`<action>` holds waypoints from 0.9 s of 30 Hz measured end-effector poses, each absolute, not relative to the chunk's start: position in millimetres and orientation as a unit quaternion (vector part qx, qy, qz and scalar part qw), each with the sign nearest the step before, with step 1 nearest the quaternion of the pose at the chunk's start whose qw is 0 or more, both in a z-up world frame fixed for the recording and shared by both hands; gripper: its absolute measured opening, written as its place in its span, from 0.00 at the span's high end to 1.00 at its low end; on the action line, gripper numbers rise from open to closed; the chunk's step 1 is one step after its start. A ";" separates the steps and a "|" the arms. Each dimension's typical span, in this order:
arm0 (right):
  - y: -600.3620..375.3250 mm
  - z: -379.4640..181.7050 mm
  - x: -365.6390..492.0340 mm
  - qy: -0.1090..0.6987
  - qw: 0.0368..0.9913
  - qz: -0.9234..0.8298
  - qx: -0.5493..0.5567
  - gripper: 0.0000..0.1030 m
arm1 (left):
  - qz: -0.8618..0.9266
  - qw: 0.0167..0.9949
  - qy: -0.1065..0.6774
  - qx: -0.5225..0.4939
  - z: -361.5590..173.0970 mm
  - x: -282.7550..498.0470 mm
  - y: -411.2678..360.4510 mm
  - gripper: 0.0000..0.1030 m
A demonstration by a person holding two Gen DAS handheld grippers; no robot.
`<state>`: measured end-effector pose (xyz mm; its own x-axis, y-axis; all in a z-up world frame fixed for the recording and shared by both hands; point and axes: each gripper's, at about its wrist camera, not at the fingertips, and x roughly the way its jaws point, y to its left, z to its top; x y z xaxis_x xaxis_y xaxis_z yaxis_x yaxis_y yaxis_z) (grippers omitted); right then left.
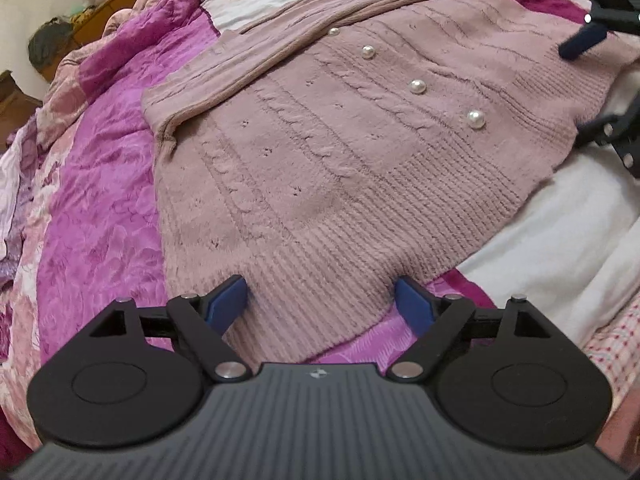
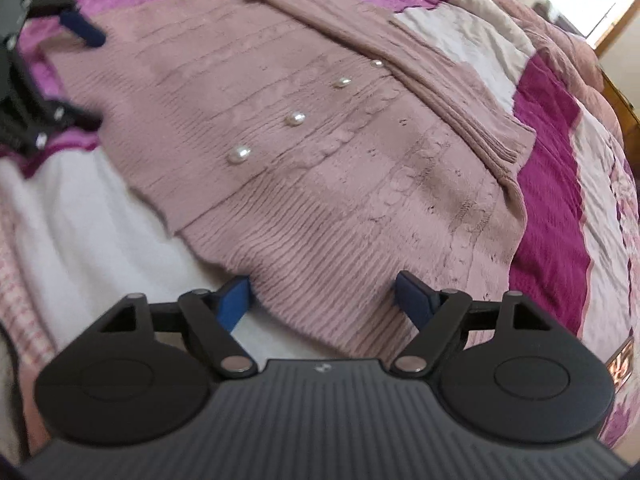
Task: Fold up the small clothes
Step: 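Move both open grippers down to the ribbed hem of the cardigan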
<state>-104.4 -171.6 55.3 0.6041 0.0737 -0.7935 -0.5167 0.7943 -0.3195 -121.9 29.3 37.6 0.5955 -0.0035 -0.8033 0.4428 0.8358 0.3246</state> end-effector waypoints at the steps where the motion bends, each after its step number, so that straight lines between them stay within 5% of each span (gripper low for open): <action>1: -173.8 55.4 -101.3 0.405 0.861 0.164 -0.261 0.23 | -0.129 0.857 0.430 0.254 37.2 -120.8 29.1 0.15; 27: -196.1 62.6 -98.8 0.380 0.901 0.116 -0.171 0.28 | -0.098 0.883 0.385 0.250 27.4 -115.6 23.1 0.13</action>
<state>-98.8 -196.1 62.6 0.6838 0.0779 -0.7255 -0.3388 0.9145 -0.2212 -115.6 23.1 27.4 0.6840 0.0204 -0.7292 0.3656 0.8554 0.3668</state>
